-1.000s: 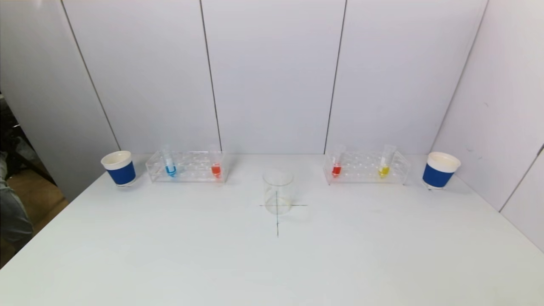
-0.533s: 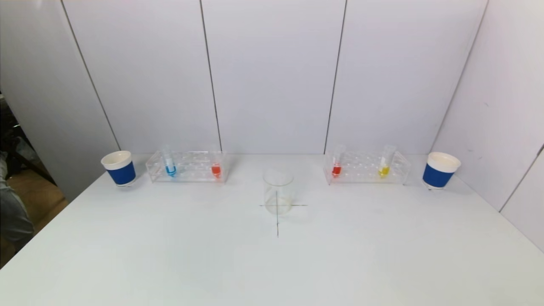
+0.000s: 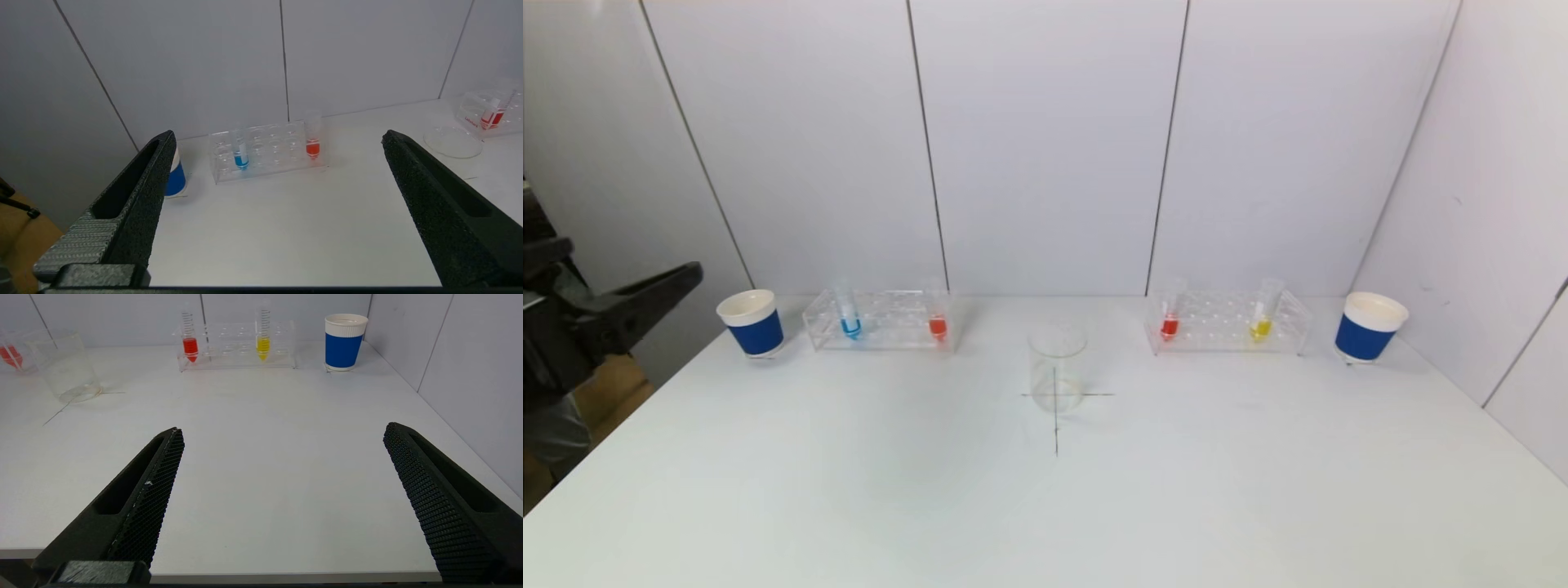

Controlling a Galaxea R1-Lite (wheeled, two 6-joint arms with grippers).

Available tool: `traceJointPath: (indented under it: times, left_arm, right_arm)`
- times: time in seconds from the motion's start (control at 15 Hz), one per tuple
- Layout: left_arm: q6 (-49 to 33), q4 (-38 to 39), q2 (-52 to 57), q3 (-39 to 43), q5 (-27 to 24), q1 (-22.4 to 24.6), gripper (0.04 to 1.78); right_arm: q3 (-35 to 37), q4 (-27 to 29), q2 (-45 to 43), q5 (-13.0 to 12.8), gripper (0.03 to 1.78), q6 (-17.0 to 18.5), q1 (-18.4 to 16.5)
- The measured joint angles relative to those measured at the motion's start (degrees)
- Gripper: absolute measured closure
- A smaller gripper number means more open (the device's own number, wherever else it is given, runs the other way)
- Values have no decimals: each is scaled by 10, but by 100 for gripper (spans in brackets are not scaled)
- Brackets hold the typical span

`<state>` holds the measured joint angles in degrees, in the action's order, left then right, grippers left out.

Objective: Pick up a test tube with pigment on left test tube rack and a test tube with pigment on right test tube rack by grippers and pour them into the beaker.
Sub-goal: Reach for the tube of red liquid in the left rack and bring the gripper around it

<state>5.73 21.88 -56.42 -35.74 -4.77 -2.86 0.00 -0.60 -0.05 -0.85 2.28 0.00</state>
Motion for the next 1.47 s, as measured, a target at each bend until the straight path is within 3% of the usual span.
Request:
traceJointPath:
  times: [0.4,0.67,0.87,1.47]
  left_arm:
    - [-3,103,-143,10,9,-43,6]
    - [-9,201,-239,17,74,-92,6]
    - [-22,296,-311,25,91,-113,6]
    - [-53,538,-534,6,119,-123,6]
  right_arm:
    - [0,0,0,0,4,0,0]
    - [0,0,0,0,4,0,0]
    - [0,0,0,0,4,0,0]
    - [0,0,0,0,4,0,0]
